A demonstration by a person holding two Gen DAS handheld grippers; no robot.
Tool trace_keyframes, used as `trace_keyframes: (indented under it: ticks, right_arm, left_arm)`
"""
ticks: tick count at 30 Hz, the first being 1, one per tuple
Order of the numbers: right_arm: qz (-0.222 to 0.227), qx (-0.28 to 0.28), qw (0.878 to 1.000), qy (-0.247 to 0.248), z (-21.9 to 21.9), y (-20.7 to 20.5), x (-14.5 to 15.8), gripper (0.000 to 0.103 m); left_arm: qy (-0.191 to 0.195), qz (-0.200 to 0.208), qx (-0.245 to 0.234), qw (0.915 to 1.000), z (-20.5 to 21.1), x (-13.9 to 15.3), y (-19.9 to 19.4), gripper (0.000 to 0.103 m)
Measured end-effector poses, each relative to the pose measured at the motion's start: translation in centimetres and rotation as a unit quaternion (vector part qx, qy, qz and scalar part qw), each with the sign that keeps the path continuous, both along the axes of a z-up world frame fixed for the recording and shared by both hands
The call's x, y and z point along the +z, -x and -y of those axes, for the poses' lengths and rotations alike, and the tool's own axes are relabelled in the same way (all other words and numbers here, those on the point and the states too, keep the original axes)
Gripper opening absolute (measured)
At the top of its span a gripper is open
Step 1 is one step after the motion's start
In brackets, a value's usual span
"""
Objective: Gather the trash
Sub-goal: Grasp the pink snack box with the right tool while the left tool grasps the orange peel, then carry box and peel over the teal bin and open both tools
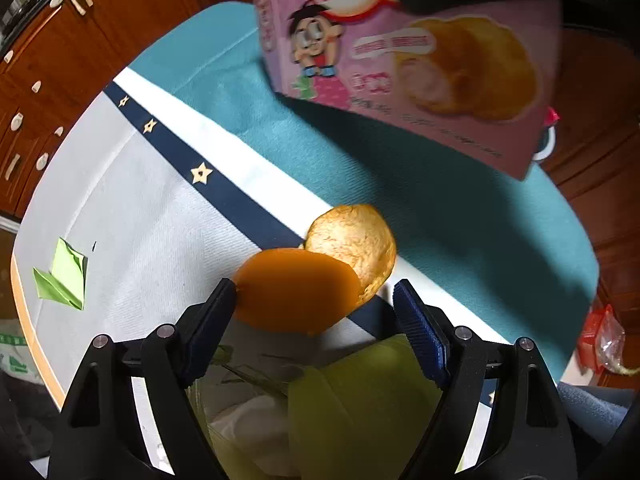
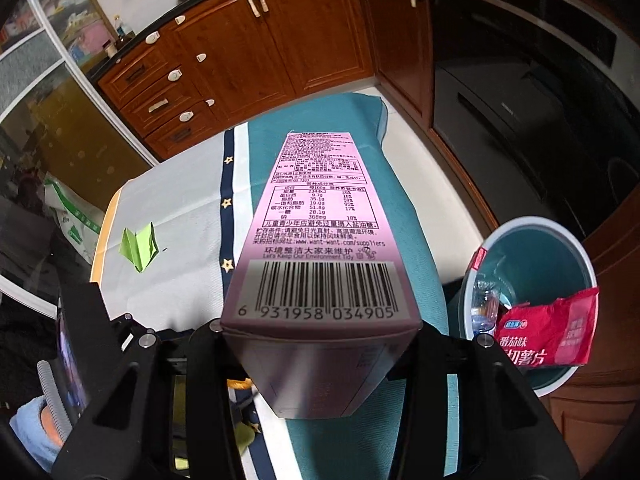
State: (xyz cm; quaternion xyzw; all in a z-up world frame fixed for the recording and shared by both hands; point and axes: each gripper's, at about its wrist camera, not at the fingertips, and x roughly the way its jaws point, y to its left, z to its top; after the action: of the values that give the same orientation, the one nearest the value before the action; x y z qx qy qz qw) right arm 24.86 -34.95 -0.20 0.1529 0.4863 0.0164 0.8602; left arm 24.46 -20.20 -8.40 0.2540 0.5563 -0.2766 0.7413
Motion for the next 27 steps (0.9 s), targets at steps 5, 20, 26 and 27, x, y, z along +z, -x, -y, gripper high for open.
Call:
trace_keyframes:
  ticks: [5, 20, 26, 27]
  right_arm:
    - [0.004, -0.002, 1.0, -0.016, 1.0, 0.3, -0.6, 0.042]
    - [0.022, -0.016, 0.999, -0.039, 3.4, 2.5, -0.1, 0.042]
    - [0.044, -0.036, 0.997, -0.048, 5.4, 4.2, 1.3, 0.042]
    - [0.049, -0.043, 0.997, -0.049, 6.1, 4.6, 1.7, 0.042]
  left_arm:
    - [-0.001, -0.009, 0.01, 0.9999, 0.2, -0.1, -0.6, 0.082]
    - [0.048, 0.029, 0.031, 0.9979, 0.6, 5.0, 0.1, 0.012]
    - [0.065, 0.048, 0.02, 0.9965, 2.3, 7.9, 0.6, 0.013]
    - [0.067, 0.051, 0.011, 0.9964, 3.1, 8.3, 0.9, 0.012]
